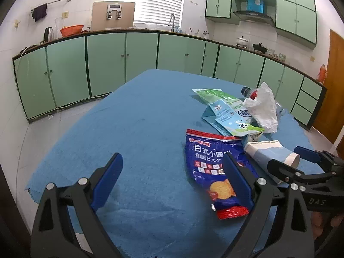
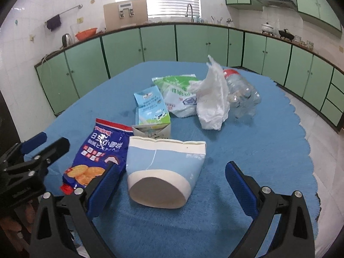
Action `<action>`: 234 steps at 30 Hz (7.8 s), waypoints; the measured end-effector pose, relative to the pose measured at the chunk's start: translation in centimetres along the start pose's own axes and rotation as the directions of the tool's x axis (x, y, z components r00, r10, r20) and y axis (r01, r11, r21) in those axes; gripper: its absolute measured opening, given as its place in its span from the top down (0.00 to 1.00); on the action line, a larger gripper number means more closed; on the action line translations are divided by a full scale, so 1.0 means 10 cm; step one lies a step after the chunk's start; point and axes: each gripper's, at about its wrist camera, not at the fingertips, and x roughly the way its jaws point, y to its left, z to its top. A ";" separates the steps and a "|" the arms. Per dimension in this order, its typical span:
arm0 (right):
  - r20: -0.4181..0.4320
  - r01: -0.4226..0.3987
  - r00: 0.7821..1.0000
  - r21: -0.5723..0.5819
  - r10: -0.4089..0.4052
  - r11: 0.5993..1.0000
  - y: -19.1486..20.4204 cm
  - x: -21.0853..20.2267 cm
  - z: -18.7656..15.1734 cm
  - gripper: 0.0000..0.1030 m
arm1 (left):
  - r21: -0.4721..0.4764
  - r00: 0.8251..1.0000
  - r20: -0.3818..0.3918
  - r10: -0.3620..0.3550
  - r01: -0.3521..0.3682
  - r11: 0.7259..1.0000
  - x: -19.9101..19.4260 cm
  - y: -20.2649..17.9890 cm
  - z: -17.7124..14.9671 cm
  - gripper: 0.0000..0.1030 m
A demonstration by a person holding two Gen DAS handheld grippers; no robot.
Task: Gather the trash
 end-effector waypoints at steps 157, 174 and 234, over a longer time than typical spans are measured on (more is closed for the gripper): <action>0.090 0.163 0.979 0.188 -0.182 0.969 -1.25 -0.42 0.07 0.27 | 0.110 0.959 -0.158 -0.237 0.255 0.961 0.68 -1.49 0.26 0.17; 0.094 0.159 0.979 0.203 -0.180 0.966 -1.30 -0.41 0.06 0.27 | 0.132 0.980 -0.053 -0.193 0.198 0.971 0.57 -1.32 0.32 0.93; 0.026 0.437 0.866 0.447 -0.500 0.780 -3.41 -1.35 -0.53 0.27 | 0.245 0.755 -0.172 -0.633 0.655 0.715 1.03 -4.15 0.12 0.45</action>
